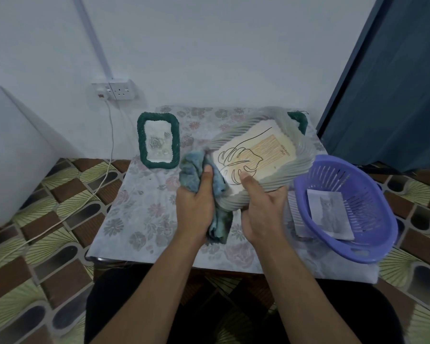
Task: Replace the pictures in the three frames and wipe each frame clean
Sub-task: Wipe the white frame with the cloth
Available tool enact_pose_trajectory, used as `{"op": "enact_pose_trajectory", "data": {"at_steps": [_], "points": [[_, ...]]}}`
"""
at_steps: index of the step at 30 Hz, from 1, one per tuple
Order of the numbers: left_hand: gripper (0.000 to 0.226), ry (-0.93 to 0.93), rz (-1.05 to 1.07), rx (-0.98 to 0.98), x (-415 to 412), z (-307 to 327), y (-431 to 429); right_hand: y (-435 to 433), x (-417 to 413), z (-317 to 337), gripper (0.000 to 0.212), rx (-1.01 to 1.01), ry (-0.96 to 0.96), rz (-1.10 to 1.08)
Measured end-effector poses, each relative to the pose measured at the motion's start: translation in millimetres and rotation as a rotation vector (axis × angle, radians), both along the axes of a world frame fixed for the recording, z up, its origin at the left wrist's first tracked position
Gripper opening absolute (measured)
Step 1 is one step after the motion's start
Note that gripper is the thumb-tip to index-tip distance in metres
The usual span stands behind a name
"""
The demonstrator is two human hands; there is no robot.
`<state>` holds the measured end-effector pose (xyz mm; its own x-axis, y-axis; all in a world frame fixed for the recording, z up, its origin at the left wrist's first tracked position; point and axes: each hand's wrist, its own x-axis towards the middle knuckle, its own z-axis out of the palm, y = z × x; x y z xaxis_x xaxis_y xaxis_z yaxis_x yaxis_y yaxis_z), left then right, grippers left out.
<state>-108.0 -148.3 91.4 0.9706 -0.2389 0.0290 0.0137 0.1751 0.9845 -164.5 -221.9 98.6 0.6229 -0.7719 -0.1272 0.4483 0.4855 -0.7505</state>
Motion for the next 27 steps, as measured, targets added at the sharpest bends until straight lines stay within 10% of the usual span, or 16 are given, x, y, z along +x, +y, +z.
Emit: {"op": "enact_pose_trajectory", "data": {"at_steps": [14,27], "points": [[0.011,0.185,-0.378,0.060,-1,10,15,-7,1,4,0.053,0.006,0.015,-0.040],[0.020,0.081,0.040,0.039,-5,2,-1,9,-1,6,0.041,-0.190,-0.008,-0.033]]}}
